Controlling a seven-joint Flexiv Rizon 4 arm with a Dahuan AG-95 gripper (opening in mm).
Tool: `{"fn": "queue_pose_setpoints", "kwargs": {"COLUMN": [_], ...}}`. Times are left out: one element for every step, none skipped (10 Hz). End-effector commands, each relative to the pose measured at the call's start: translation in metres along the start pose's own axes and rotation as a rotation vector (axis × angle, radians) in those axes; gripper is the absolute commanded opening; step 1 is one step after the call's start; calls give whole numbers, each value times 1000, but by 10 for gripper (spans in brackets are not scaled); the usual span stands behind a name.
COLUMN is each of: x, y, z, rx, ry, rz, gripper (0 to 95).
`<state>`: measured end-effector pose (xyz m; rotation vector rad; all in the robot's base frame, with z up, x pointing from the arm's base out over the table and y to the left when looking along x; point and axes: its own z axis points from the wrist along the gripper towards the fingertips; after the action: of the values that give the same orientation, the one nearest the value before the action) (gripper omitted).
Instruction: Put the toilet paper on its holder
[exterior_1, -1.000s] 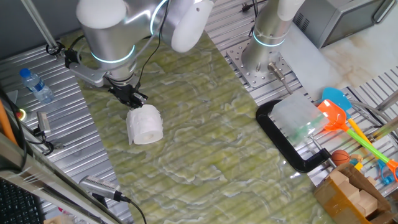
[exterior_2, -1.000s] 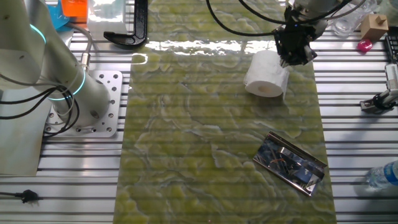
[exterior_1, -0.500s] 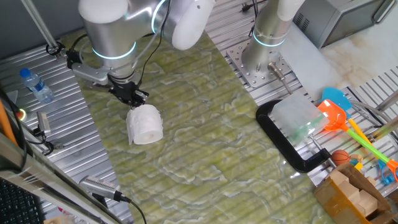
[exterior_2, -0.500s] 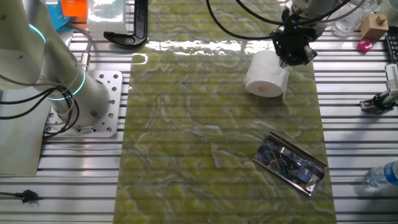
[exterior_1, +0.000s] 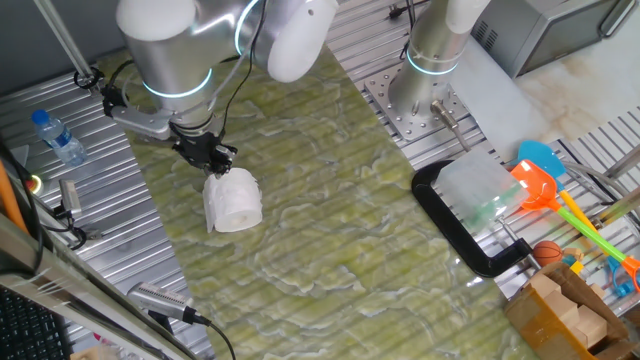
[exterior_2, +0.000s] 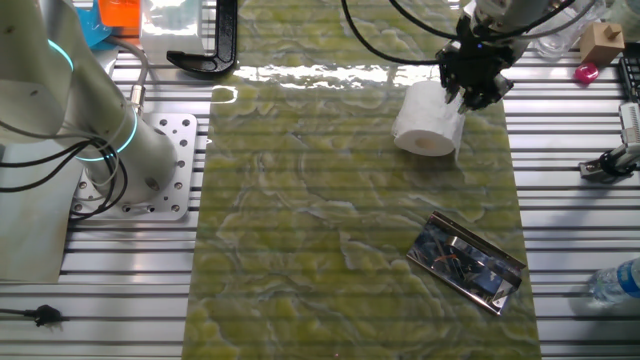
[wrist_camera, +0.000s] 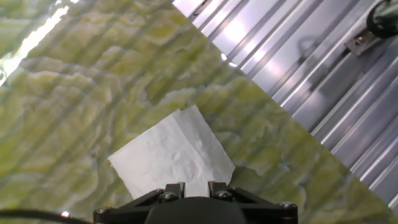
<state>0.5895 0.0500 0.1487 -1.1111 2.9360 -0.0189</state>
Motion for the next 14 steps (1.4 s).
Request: {"fn": "queue_pose_setpoints", "kwargs": {"x": [0, 0, 0, 0, 0, 0, 0, -1, -2, -5, -10, -14, -18, -20], "y": [-1, -1, -1, -1, -1, -1, -1, 0, 0, -3, -6, -7, -8, -8], "z": [0, 0, 1, 1, 1, 2, 3, 5, 6, 8, 9, 10, 11, 11], "rx": [13, 8, 4, -1, -3, -5, -12, -13, -21, -57, -85, -102, -115, -124], "ry": [-10, -1, -1, -7, -9, -10, -7, -8, -14, -17, -13, -6, -10, -17], "rz": [-8, -133, -196, -248, -292, -335, -367, -427, -437, -451, -476, -539, -597, -630], "gripper": [0, 0, 0, 0, 0, 0, 190, 190, 190, 190, 190, 380, 570, 570]}}
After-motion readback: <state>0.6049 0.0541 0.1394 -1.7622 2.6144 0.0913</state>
